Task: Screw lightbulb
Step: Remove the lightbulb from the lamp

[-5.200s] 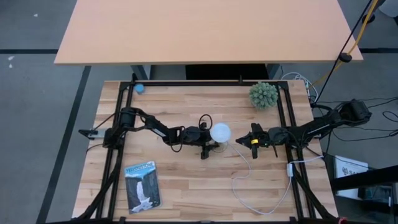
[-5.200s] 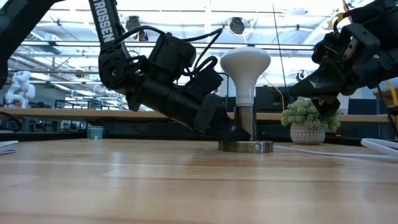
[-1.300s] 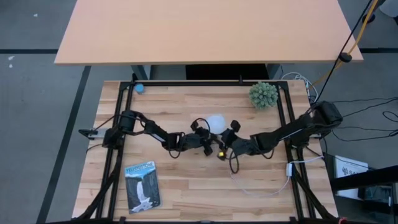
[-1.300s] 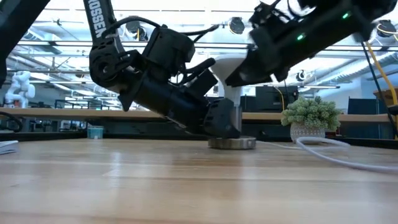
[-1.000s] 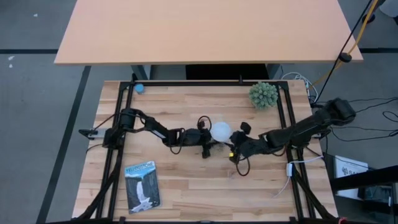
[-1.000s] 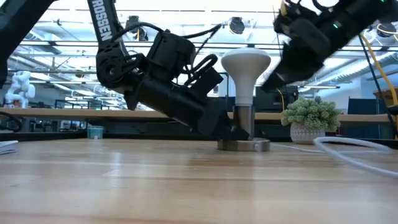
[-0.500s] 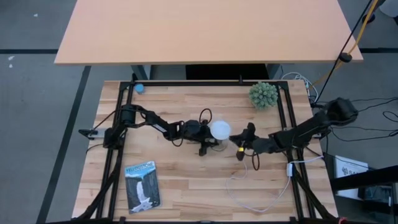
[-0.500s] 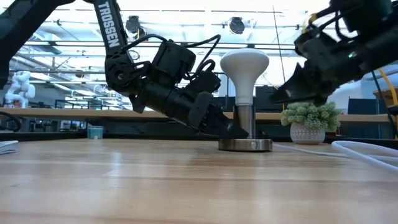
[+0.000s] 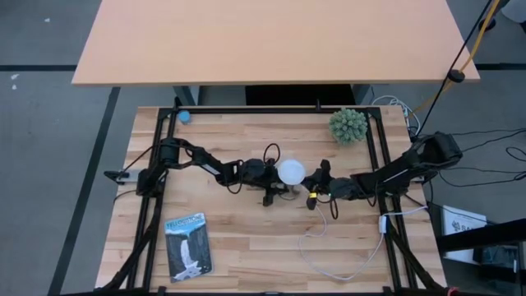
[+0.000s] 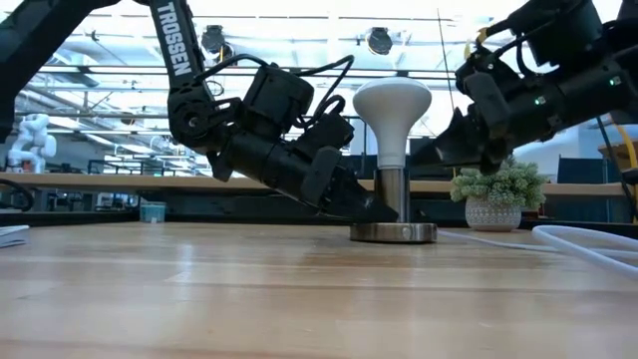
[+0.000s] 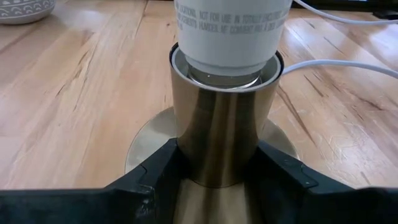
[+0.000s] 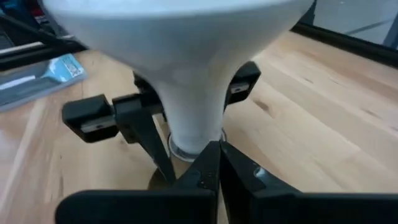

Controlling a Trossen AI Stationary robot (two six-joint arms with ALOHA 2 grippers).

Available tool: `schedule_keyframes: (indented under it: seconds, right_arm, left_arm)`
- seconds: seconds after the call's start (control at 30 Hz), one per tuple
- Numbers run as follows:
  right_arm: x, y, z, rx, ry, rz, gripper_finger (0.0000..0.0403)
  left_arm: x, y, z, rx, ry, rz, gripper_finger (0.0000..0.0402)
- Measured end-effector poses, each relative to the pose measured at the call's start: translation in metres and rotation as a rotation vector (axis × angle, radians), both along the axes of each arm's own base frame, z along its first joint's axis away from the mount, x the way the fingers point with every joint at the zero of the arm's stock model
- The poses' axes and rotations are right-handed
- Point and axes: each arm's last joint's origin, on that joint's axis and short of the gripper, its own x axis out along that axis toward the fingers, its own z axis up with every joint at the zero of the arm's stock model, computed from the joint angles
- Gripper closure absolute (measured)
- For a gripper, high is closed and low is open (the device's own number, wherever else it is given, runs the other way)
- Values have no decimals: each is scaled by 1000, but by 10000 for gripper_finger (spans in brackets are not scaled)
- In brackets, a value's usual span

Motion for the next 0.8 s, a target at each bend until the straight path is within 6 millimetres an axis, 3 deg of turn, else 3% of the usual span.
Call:
schedule_keyframes:
  seconds: [0.17, 0.8]
  right_arm:
    - [6, 4, -2, 38, -28, 87, 402]
    - [7, 4, -5, 74, 8, 68, 403]
  left_arm:
    - [0, 0, -1, 20, 12, 4, 225]
    - [-1, 0, -2, 23, 33, 3, 225]
